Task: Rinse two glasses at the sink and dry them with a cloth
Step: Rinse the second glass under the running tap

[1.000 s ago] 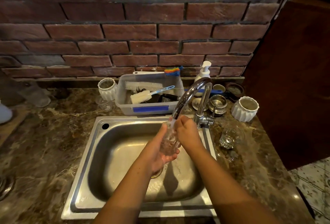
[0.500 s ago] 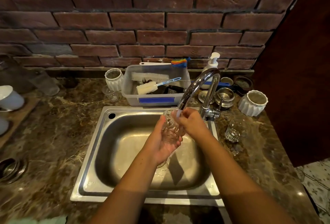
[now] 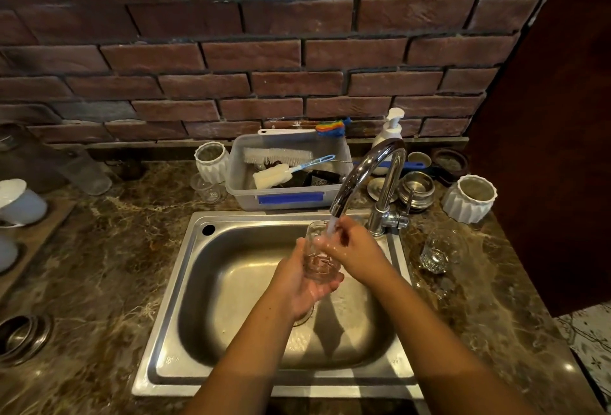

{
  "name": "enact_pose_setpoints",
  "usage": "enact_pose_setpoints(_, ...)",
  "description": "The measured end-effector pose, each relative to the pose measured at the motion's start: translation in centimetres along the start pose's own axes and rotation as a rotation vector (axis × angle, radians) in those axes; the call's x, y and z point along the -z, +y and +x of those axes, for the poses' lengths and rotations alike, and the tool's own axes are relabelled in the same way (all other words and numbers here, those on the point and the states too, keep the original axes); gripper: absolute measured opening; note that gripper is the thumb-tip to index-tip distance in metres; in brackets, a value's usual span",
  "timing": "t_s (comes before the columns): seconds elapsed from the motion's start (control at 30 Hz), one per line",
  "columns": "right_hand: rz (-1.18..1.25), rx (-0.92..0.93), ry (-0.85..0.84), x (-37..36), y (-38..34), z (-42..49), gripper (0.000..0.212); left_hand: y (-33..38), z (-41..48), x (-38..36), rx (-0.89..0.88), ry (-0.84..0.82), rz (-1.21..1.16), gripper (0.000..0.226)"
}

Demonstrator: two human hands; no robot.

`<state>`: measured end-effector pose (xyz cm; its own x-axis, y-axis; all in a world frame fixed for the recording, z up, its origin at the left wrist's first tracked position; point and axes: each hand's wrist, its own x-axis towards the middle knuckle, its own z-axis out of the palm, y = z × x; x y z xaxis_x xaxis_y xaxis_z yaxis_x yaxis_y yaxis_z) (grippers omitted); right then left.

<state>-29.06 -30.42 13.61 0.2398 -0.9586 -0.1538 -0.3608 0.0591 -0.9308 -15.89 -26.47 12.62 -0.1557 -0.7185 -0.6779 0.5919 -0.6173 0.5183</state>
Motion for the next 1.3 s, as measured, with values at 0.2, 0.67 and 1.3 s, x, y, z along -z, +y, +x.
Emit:
enact_pose_setpoints(0.2,-0.018,-0.047,0.204,-0.1,-0.5,1.6,0.032,-0.4,-0.3,-0.5,-0.015,-0.072,0.119,0.062)
enact_pose_setpoints(0.67,0.128,-0.013,-0.189,0.2,-1.2,-0.8,0.064,0.3,-0.6,-0.4,-0.019,-0.033,-0.224,0.052)
enact_pose_setpoints(1.3,0.184,0.045,-0.02,-0.6,-0.1,-1.2,0.045,-1.0,-0.3,-1.7,-0.023,-0.028,-0.209,0.051)
